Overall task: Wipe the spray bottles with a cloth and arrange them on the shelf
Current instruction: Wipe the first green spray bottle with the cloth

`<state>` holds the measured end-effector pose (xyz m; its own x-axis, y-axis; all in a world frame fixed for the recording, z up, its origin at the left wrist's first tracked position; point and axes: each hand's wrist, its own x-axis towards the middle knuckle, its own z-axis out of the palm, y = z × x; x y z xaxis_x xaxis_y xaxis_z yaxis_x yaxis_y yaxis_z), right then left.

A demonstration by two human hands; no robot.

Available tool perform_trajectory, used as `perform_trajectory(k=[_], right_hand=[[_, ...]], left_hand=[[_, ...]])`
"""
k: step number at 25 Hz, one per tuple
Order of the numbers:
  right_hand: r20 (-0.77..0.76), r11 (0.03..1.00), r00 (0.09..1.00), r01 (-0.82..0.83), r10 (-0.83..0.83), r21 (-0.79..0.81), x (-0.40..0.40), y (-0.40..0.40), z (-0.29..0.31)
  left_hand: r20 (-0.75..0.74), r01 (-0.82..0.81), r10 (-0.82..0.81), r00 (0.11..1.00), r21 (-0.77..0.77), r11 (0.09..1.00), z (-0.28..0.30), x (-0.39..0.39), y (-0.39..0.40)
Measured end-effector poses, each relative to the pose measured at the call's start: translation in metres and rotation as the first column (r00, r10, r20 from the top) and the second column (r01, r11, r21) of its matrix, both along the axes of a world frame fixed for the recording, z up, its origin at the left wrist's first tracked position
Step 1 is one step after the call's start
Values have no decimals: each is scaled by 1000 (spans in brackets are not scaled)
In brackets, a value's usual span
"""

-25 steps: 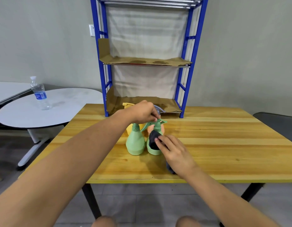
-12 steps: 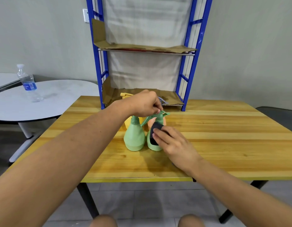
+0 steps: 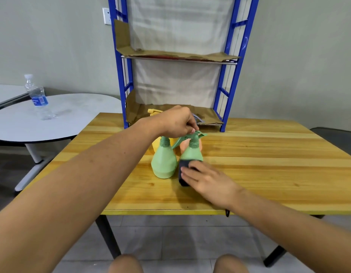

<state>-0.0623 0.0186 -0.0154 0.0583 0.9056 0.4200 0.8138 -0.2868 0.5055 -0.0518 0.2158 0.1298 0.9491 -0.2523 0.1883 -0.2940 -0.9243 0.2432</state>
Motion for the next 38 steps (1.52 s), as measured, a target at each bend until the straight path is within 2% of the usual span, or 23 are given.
perform_trajectory(k=[2,6,11,15,17,19,22,27,28,31,33,36,38], right_hand=[[-45,999,999,-15,13,-44,-7,-10,7],[-66,993,997,42,-35,109,4,-23,34],[7,996,999,-41,42,-84,-19,-25,-7],[29,986,999,32,-37,166,-1,-19,19],[92,989,995,27,-41,148,0,-17,12],[139,998,990,-18,9,62,-3,-21,-7],[141,997,988,-73,71,11,-3,-26,-8],[133,988,991,-21,1,151,3,-19,15],[148,992,989,-14,-5,126,-1,-16,7],[139,994,989,-29,44,-109,-21,-8,-25],[132,987,989,-44,65,-158,-19,-9,-15],[62,996,998,-5,0,92,1,-15,25],[27,988,1000,13,-17,156,2,-18,24]], left_hand=[[-14,9,-8,1000,13,1000,2,-2,-5],[-33,31,-30,999,21,999,6,-11,-15],[-43,27,-27,999,6,1000,5,-20,-18],[-24,9,-9,1000,3,1000,3,-21,-17],[-26,7,-7,1000,-6,1000,3,-20,-18],[-25,12,-12,1000,-3,1000,3,-19,-18],[-39,18,-19,999,-30,999,2,-17,-17],[-37,32,-33,999,-29,999,2,-18,-15],[-41,31,-32,999,-33,999,2,-18,-15],[-61,17,-20,998,-58,998,2,-17,-16],[-59,16,-20,998,-64,998,1,-18,-15],[-36,25,-27,999,-46,999,0,-18,-14],[-40,26,-29,999,-55,998,1,-17,-14]])
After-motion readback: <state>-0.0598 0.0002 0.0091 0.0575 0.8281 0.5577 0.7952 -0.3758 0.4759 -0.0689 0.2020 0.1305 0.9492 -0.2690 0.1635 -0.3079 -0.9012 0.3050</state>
